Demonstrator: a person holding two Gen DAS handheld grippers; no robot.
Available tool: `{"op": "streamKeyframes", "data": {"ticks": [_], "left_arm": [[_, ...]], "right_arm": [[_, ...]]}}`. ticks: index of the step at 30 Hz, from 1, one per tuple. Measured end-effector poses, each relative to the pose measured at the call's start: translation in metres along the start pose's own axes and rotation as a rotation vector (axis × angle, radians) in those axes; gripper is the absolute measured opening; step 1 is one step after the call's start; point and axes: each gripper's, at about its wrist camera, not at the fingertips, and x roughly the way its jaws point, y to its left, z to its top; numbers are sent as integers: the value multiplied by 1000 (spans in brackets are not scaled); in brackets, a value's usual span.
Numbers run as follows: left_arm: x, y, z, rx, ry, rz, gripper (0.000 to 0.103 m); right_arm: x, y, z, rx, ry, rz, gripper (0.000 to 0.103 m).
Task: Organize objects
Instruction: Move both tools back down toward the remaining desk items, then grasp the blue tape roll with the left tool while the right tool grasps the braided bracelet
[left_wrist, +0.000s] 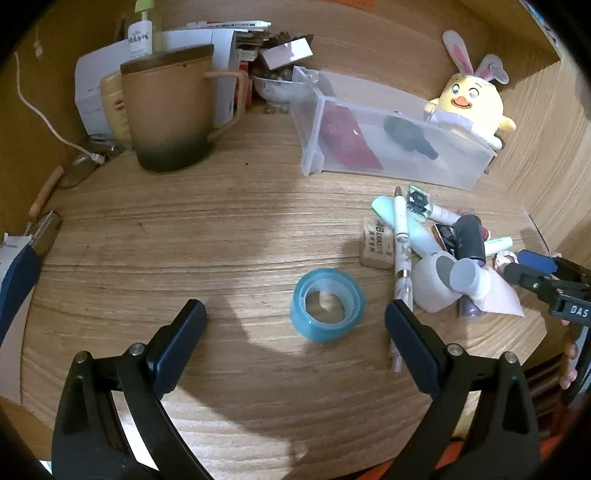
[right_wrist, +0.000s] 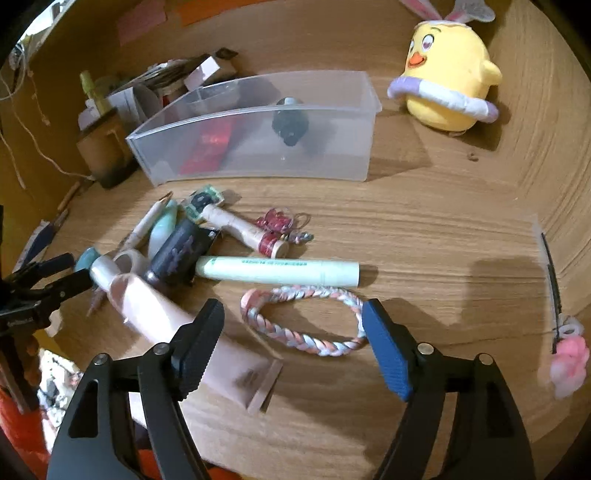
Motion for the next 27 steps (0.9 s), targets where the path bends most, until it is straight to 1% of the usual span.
{"op": "streamKeyframes", "data": {"ticks": [2, 3, 4, 8, 9, 10, 11, 14, 15, 16, 17, 18, 19, 23, 27], "left_arm": [[1, -2, 1, 13, -6, -2, 92], [1, -3, 1, 21, -11, 0, 86], [1, -4, 1, 29, -15, 2, 82], [4, -8, 1, 52, -30, 11, 78], [5, -10, 1, 58, -34, 15, 74], [5, -11, 1, 61, -38, 19, 69], [5, -11, 1, 64, -40, 24, 67], [4, -11, 2, 67, -42, 17, 54], [4, -11, 2, 66, -43, 9, 47], [3, -11, 1, 63, -43, 4, 43], [2, -11, 1, 62, -42, 2, 41], [2, -12, 1, 61, -42, 2, 39], [2, -11, 1, 59, -42, 4, 39], [1, -9, 2, 39, -48, 8, 39], [-11, -9, 7, 29, -85, 1, 39]], "right_arm": [[2, 0, 1, 5, -3, -11, 74], [2, -2, 1, 13, -5, -17, 74], [3, -3, 1, 20, -5, -24, 74], [3, -15, -2, 54, -3, -54, 72], [2, -16, -3, 57, -5, -59, 72], [1, -18, -4, 62, -7, -64, 69], [0, -20, -4, 63, -11, -73, 67], [-2, -20, -7, 47, -19, -107, 50], [-3, -20, -8, 38, -25, -115, 39], [-3, -20, -9, 36, -30, -120, 33], [-4, -20, -10, 36, -35, -124, 30], [-5, -20, -10, 39, -40, -122, 21], [-5, -21, -10, 42, -43, -118, 16], [-7, -29, -8, 76, -46, -81, 12], [-18, -32, -4, 98, -75, -67, 11]]}}
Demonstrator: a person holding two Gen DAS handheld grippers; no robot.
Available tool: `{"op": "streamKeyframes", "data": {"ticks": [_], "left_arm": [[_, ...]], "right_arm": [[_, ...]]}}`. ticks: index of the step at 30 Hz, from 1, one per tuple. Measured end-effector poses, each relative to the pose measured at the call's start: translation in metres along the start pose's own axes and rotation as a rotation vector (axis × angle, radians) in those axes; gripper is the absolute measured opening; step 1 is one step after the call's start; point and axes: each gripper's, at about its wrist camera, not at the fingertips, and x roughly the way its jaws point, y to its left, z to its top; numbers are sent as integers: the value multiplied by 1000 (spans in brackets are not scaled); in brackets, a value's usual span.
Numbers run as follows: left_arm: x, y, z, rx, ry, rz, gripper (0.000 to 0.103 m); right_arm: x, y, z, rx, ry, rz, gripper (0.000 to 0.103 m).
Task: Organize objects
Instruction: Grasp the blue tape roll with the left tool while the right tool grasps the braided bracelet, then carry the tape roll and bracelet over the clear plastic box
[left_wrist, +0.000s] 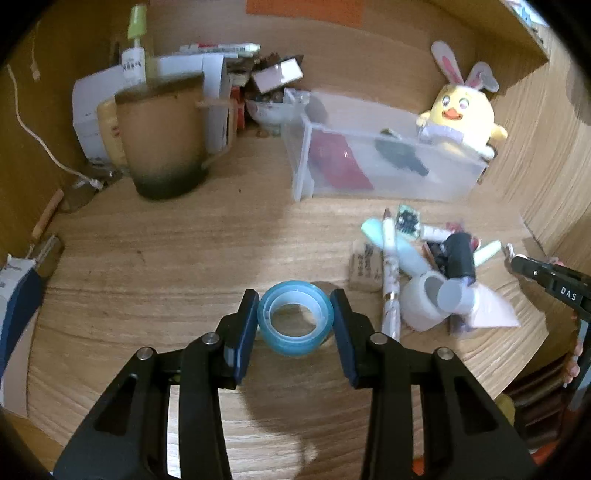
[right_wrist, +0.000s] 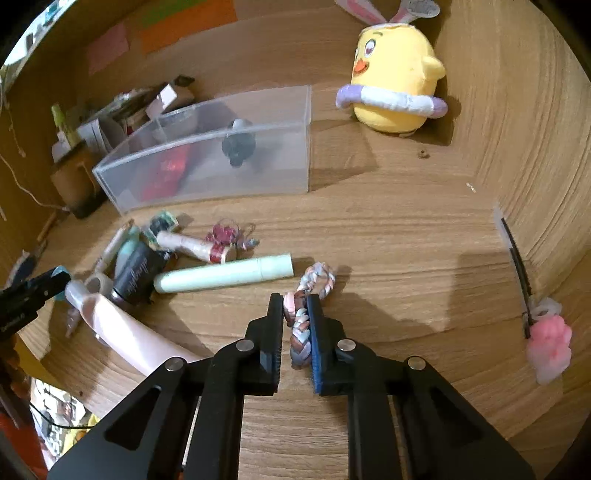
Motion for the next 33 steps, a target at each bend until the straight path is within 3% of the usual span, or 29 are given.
{"op": "streamKeyframes", "data": {"ticks": [12, 23, 33], "left_arm": [[-29, -18, 40, 5, -144, -50, 39], [-37, -28, 78, 14, -214, -61, 39], [-37, -40, 112, 28, -266, -51, 39]], "right_arm": [[-28, 12, 35, -40, -144, 24, 11], [-36, 32, 73, -86, -259, 79, 11], [-28, 52, 107, -141, -301, 122, 11]]}}
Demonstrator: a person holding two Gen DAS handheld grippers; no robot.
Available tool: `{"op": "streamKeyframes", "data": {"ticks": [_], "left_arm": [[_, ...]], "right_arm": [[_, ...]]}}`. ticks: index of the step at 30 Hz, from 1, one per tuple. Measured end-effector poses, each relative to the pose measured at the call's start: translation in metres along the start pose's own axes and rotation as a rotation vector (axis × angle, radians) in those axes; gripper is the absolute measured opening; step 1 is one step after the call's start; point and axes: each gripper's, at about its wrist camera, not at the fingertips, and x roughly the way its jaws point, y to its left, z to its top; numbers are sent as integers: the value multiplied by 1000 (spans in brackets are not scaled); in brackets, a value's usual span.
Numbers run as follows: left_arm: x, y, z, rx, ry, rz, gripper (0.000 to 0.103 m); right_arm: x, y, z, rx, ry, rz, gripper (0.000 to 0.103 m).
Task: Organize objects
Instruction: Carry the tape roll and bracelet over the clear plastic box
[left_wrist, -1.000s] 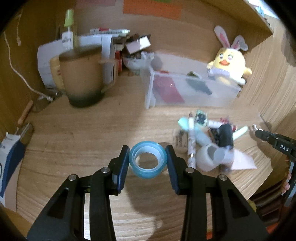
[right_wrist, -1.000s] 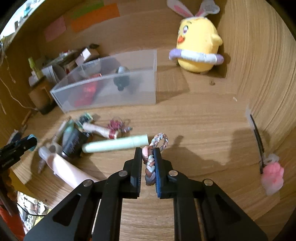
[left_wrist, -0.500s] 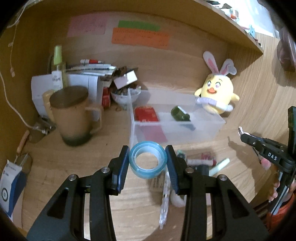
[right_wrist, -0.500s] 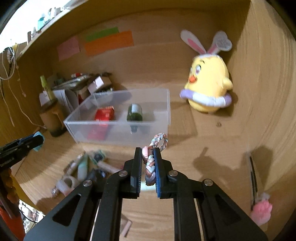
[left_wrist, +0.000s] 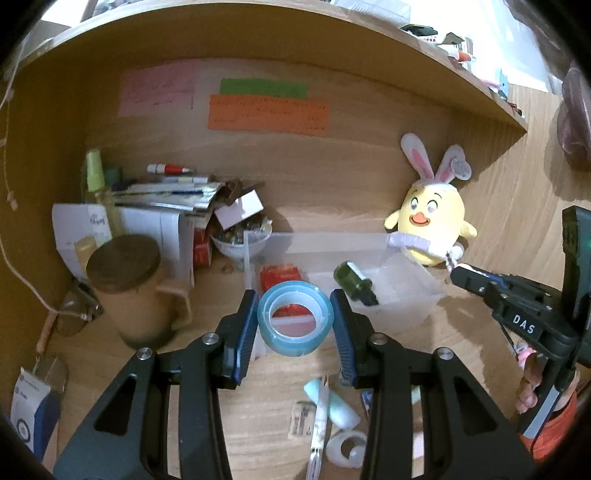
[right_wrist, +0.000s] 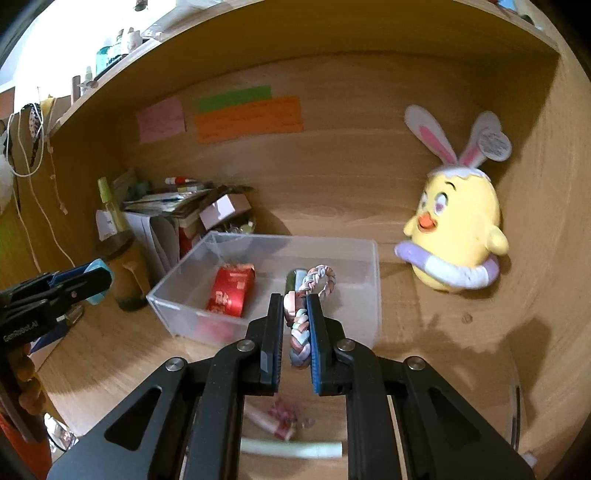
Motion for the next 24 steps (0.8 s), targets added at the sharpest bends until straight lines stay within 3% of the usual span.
{"op": "streamKeyframes", "data": {"ticks": [13, 24], "left_arm": [[43, -6, 27, 39, 22, 24, 39], [100, 2, 31, 15, 148, -6, 39]], "right_arm": [[36, -6, 25, -15, 12, -8, 11], [84, -21, 22, -2, 111, -31, 11]]}}
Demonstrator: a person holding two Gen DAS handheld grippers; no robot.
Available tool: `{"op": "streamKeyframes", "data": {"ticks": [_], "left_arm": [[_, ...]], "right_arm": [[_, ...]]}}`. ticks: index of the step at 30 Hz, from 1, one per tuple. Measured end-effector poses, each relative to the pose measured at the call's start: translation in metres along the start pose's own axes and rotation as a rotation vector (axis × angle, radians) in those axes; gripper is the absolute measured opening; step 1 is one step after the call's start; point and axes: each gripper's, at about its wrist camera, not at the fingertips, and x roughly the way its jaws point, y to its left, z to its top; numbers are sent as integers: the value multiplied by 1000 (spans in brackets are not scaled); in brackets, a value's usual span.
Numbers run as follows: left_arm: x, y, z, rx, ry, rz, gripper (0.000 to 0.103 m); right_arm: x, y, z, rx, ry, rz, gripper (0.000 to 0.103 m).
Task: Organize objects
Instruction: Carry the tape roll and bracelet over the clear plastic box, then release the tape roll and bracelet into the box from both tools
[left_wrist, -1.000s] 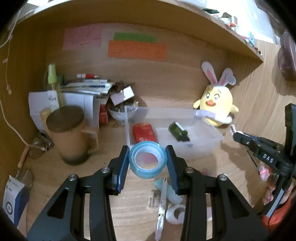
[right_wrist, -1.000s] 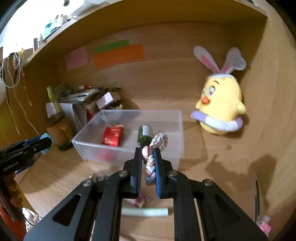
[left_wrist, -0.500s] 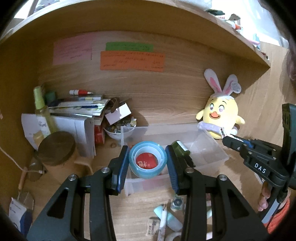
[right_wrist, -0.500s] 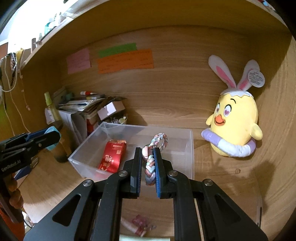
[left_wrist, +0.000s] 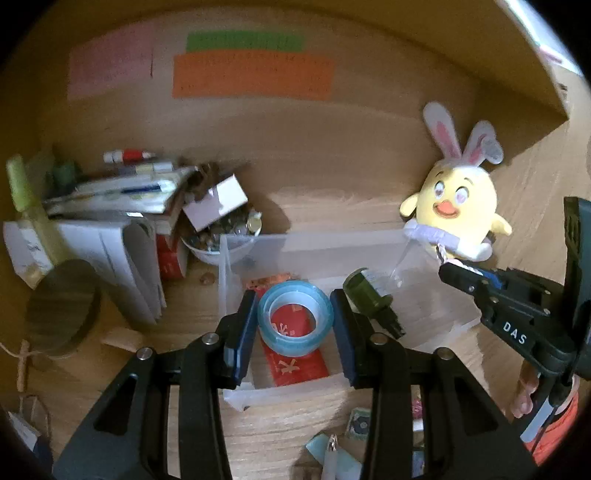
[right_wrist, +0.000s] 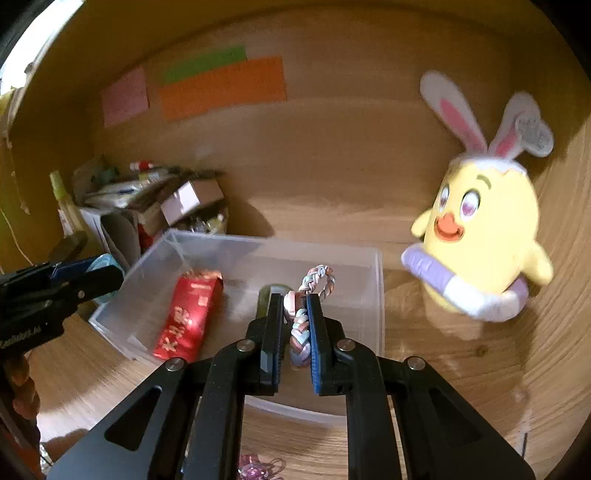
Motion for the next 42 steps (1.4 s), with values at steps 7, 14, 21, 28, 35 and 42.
{"op": "streamKeyframes", "data": {"ticks": [7, 14, 21, 28, 35, 42], "left_arm": [[34, 5, -3, -3, 74, 8, 39], [52, 3, -5, 14, 107, 14, 39], [61, -2, -6, 43, 121, 19, 39], [63, -3, -5, 53, 123, 14, 39], [57, -6, -4, 57, 105, 19, 55], [37, -11, -5, 74, 71, 17, 72]], "right_arm": [[25, -8, -8, -1, 66, -5, 11], [36, -7, -11, -13, 100, 1, 11], [44, -6, -12, -18, 131, 13, 11], [44, -5, -13, -23, 138, 2, 12], [39, -3, -13, -28, 132, -4, 34], [24, 2, -9, -43, 109, -8, 50]]}}
